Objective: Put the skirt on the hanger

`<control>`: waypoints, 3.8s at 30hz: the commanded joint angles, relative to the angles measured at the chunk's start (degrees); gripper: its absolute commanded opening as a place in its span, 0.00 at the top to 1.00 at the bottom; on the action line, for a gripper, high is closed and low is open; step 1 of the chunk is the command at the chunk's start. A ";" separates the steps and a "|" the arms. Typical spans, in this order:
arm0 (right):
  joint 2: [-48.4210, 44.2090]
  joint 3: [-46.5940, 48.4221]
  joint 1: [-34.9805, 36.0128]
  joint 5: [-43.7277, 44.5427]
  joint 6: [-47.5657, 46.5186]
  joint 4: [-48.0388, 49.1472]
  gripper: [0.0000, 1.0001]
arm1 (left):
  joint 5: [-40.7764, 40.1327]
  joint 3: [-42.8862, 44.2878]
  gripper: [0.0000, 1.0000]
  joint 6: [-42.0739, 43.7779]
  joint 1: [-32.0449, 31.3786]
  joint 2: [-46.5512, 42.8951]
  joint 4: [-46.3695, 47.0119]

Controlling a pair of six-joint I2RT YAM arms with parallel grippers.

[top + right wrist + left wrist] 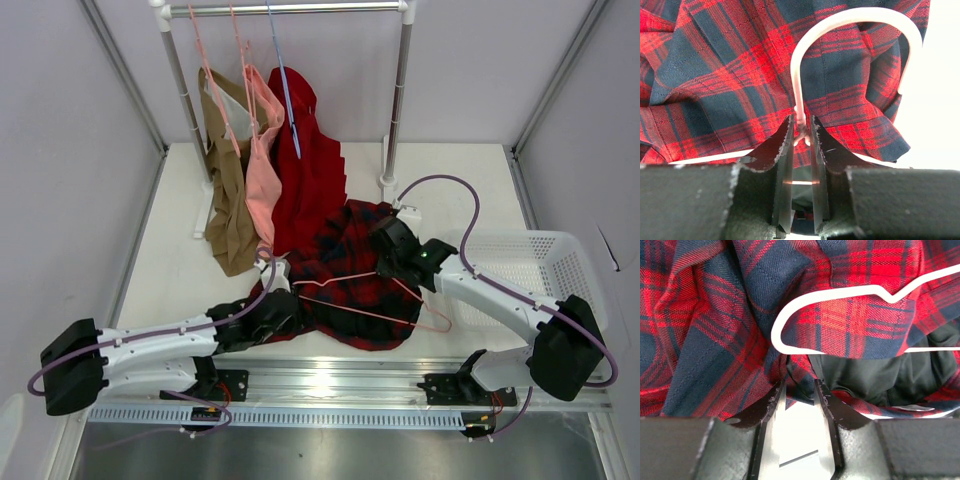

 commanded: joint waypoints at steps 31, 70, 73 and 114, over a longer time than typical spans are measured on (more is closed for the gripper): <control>-2.19 -0.87 0.42 5.30 0.85 -1.38 1.00 | -3.34 0.01 1.00 -4.19 2.42 -1.79 -1.29; -1.94 -3.16 8.07 15.49 2.61 -1.73 1.00 | 0.08 4.32 1.00 4.59 10.60 -6.10 -2.26; -2.02 -3.16 8.33 15.41 2.43 -1.38 1.00 | 0.17 5.19 1.00 5.47 10.69 -5.32 -2.34; 0.44 0.71 8.68 16.81 1.46 -0.68 1.00 | 0.88 9.07 0.57 -1.19 10.25 -11.63 -19.48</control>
